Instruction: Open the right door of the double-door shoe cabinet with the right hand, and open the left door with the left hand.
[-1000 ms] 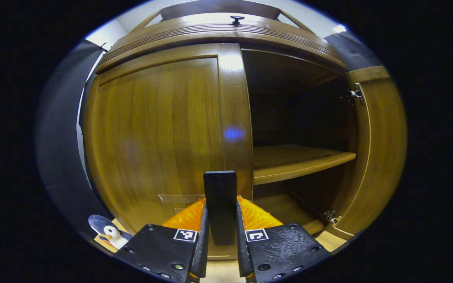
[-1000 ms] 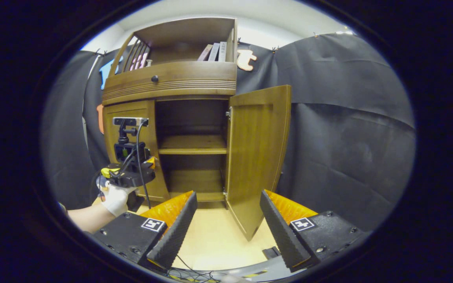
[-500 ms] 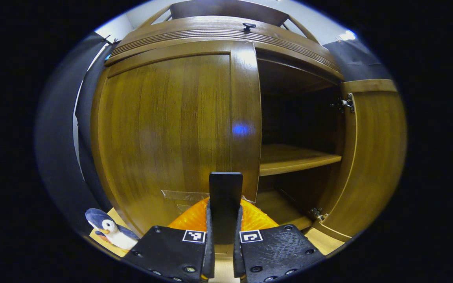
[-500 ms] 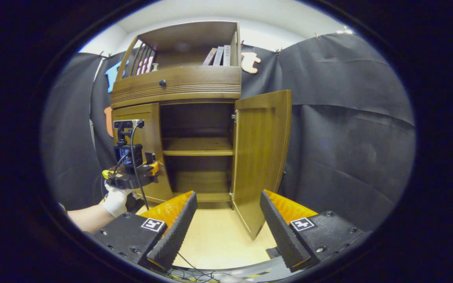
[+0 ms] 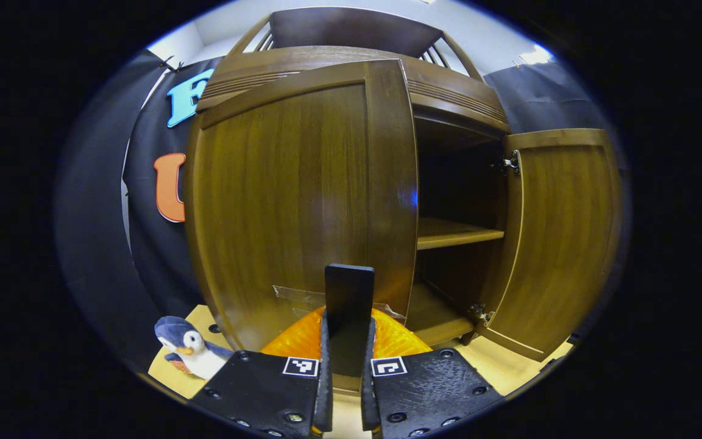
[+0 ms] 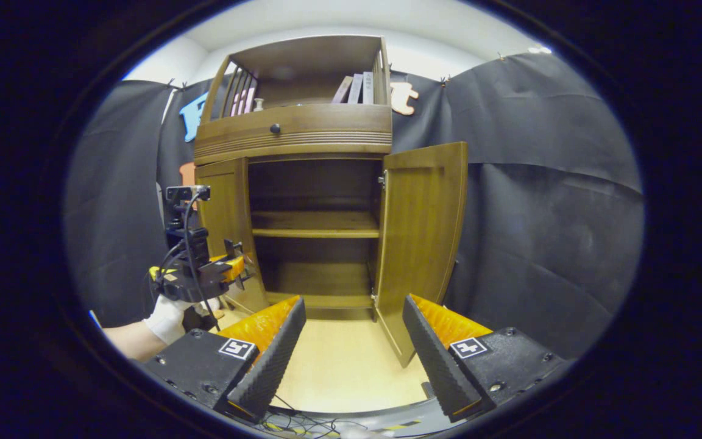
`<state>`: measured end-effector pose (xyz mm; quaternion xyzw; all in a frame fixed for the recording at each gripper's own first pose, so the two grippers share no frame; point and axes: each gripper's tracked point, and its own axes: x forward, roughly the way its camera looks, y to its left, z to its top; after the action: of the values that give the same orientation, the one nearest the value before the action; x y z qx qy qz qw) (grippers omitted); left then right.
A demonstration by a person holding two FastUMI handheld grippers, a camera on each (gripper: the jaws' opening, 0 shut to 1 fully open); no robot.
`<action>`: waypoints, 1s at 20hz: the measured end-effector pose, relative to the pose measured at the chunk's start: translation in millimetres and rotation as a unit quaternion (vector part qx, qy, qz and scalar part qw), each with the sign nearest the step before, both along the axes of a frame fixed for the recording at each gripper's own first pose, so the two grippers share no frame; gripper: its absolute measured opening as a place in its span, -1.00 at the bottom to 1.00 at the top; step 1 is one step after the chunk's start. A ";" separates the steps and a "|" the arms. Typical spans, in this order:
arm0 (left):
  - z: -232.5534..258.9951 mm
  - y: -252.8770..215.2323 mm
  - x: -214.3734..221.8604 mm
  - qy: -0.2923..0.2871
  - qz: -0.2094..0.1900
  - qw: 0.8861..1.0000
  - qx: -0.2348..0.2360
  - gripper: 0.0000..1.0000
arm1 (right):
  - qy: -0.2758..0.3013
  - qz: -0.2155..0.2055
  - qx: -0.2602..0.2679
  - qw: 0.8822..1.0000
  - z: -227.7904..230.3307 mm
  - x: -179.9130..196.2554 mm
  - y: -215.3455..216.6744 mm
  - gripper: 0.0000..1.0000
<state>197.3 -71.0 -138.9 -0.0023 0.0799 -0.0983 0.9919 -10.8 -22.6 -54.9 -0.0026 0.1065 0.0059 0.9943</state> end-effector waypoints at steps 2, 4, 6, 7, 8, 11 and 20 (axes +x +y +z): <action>1.1 10.2 -13.1 0.001 0.007 1.000 -0.001 -0.66 | 0.002 0.006 0.003 1.000 -2.0 -2.4 5.5 1.00; 0.9 21.4 -24.5 0.001 0.011 1.000 -0.001 -0.66 | 0.004 0.013 0.006 1.000 -3.2 -5.0 10.3 1.00; 0.5 31.6 -34.7 0.002 0.013 1.000 0.000 -0.66 | 0.004 0.021 0.007 1.000 -3.8 -6.6 16.5 1.00; -0.1 36.5 -39.4 0.004 0.017 1.000 0.000 -0.66 | 0.002 0.024 0.007 1.000 -3.3 -8.2 19.7 1.00; -0.4 43.1 -44.4 0.005 0.021 1.000 0.000 -0.66 | 0.001 0.028 0.007 1.000 -2.4 -8.9 22.5 1.00; -0.4 58.7 -56.6 0.006 0.034 0.999 -0.002 -0.66 | 0.001 0.039 0.007 0.999 -2.8 -11.7 30.7 1.00; -0.5 117.7 -86.2 0.004 0.076 0.997 -0.010 -0.72 | 0.009 0.062 0.006 0.998 -9.6 -12.7 47.1 1.00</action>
<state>111.1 46.8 -139.4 -0.0188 0.0829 -0.0238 0.9961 -23.5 24.5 -64.5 -0.0035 0.1147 0.0681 0.9911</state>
